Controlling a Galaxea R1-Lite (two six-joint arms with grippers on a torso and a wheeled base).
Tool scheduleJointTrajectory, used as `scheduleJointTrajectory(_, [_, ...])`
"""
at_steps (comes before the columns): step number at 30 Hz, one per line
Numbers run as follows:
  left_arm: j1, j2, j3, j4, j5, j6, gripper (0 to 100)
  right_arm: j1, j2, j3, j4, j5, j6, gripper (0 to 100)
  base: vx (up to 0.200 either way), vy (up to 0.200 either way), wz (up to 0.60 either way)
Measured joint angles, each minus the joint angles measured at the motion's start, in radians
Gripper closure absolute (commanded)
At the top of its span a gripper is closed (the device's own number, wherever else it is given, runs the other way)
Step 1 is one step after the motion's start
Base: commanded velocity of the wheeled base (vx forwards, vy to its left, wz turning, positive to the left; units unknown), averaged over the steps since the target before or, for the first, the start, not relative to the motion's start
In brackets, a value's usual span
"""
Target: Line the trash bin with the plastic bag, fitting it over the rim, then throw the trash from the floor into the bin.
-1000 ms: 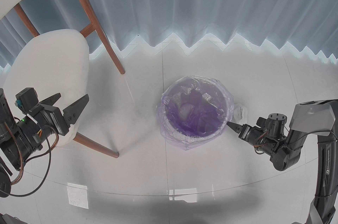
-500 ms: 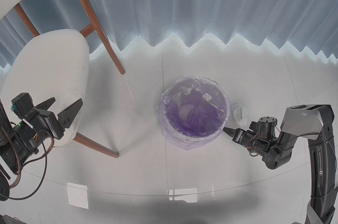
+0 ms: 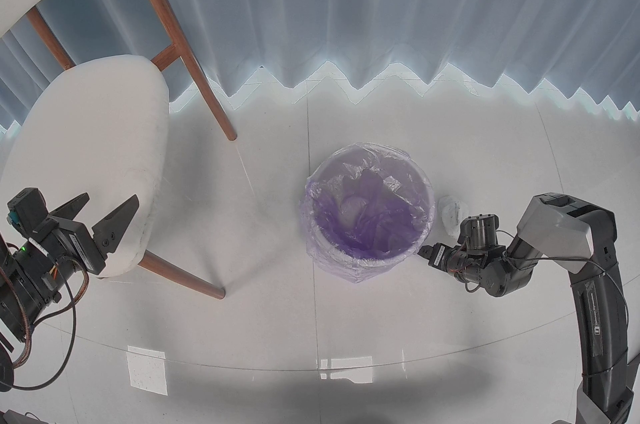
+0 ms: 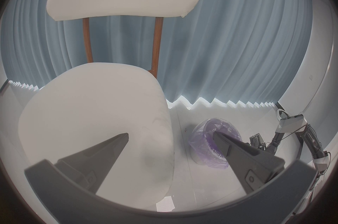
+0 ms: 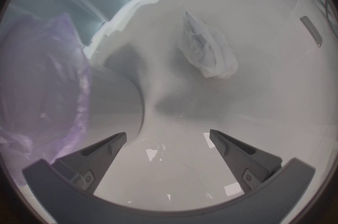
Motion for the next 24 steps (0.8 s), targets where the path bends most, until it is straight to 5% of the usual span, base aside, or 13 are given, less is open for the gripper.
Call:
scheduleJointTrajectory(7, [0.009,-0.034,0.017,0.001,-0.001,0.0,0,0.009,-0.025,-0.049,0.086,-0.025,0.013,0,0.0,0.0,0.0])
scheduleJointTrajectory(13, [-0.009,-0.053,0.03,0.009,-0.021,-0.004,0,0.04,-0.133,0.137,0.037,0.023,0.045,0,0.0,0.0,0.0])
scheduleJointTrajectory(24, [-0.127,0.013,0.08,0.119,-0.249,-0.04,0,0.103,-0.349,0.661,-0.397,0.066,0.076,0,0.0,0.0,0.0])
